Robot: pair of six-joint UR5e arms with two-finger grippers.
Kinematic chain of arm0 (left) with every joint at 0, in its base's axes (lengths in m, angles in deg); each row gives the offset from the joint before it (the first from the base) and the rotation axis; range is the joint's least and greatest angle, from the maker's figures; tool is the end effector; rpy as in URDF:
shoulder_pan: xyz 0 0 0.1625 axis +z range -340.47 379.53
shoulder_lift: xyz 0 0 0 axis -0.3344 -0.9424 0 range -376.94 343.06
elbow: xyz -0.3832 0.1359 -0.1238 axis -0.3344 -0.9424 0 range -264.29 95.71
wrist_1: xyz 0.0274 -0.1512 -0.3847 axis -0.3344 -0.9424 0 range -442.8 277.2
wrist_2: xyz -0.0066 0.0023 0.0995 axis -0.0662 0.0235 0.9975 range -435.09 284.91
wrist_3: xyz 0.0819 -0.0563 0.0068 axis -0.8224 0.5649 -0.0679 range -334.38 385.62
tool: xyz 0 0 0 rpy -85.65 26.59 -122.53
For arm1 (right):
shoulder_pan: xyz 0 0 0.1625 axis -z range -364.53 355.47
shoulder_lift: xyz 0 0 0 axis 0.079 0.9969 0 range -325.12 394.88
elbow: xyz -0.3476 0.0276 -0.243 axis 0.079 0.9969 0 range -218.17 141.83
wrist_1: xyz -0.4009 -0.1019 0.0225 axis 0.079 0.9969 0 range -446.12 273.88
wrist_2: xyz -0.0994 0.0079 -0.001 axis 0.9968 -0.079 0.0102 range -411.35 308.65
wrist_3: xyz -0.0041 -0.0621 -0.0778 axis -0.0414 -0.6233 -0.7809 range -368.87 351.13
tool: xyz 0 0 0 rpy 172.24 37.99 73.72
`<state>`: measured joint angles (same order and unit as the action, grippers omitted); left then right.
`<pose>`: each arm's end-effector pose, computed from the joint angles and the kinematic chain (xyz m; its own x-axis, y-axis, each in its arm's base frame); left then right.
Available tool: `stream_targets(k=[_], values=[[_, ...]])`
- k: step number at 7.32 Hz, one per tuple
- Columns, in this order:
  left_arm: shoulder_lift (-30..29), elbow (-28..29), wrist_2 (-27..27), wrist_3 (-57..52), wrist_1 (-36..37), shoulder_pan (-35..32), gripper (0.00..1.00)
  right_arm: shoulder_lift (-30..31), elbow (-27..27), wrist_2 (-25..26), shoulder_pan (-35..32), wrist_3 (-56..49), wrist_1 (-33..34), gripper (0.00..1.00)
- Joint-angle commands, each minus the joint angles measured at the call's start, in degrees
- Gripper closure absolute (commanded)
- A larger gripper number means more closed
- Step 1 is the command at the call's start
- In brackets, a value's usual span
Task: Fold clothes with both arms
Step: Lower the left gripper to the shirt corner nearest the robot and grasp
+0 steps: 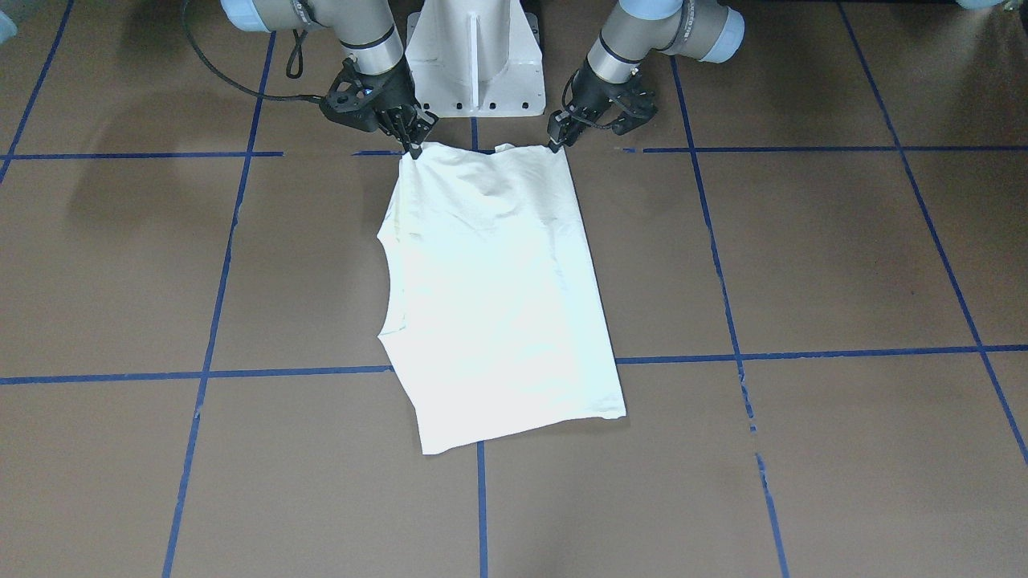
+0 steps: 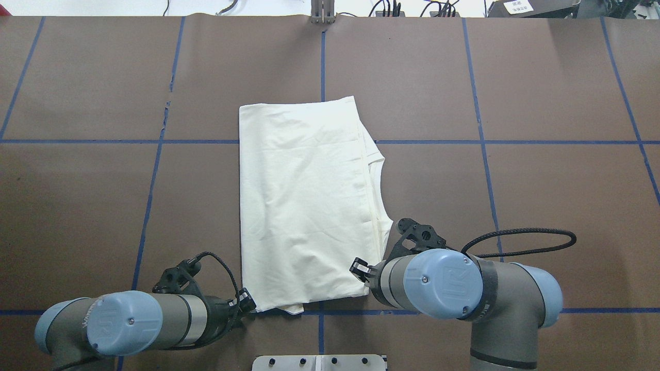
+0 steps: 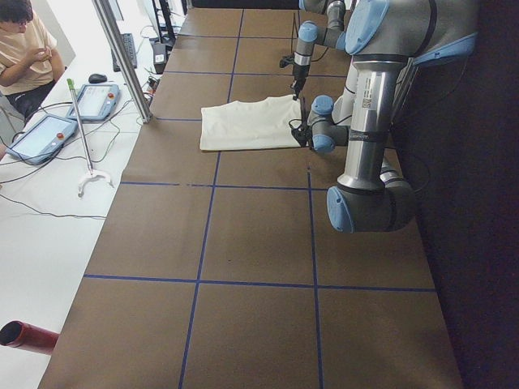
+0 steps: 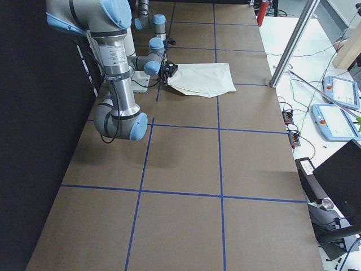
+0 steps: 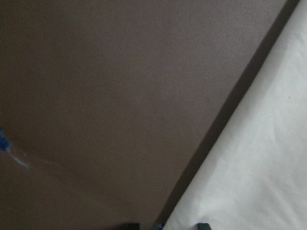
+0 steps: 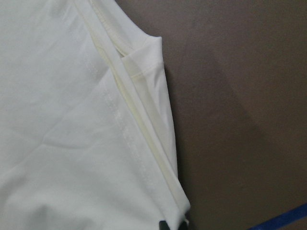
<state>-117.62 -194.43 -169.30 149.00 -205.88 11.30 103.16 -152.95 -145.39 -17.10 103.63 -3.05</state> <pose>0.5250 -0.2034 0.3333 0.3209 -0.6009 -0.7321 0.3042 0.7974 -0.5211 -0.5254 -0.2464 0.2520 0.4754 0.4971 0.7258 -0.3720 0.8613 -0.3462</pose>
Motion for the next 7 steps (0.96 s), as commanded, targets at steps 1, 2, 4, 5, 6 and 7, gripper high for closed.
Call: stream_targets(k=[1,2,4,5,6,7], values=[[-0.05,0.01,0.08,0.02,0.12,-0.02,1.00,0.00,0.00,0.00,0.00,0.00,0.07,1.00],[-0.05,-0.16,0.08,-0.06,0.12,-0.29,1.00,0.00,0.09,0.00,0.00,0.00,0.07,1.00],[0.04,-1.39,1.13,-0.07,0.47,-0.81,1.00,0.09,0.00,0.00,-0.09,0.00,-0.02,1.00],[0.30,-4.61,1.05,-0.07,3.08,-0.82,1.00,0.18,-1.05,0.00,0.00,0.09,0.16,1.00],[1.00,-9.60,1.13,0.02,6.33,-0.82,1.00,2.44,-3.84,0.00,0.96,0.17,0.16,1.00],[1.36,-11.66,1.22,1.76,7.23,-0.21,1.00,4.99,-6.83,0.00,3.40,1.48,0.16,1.00]])
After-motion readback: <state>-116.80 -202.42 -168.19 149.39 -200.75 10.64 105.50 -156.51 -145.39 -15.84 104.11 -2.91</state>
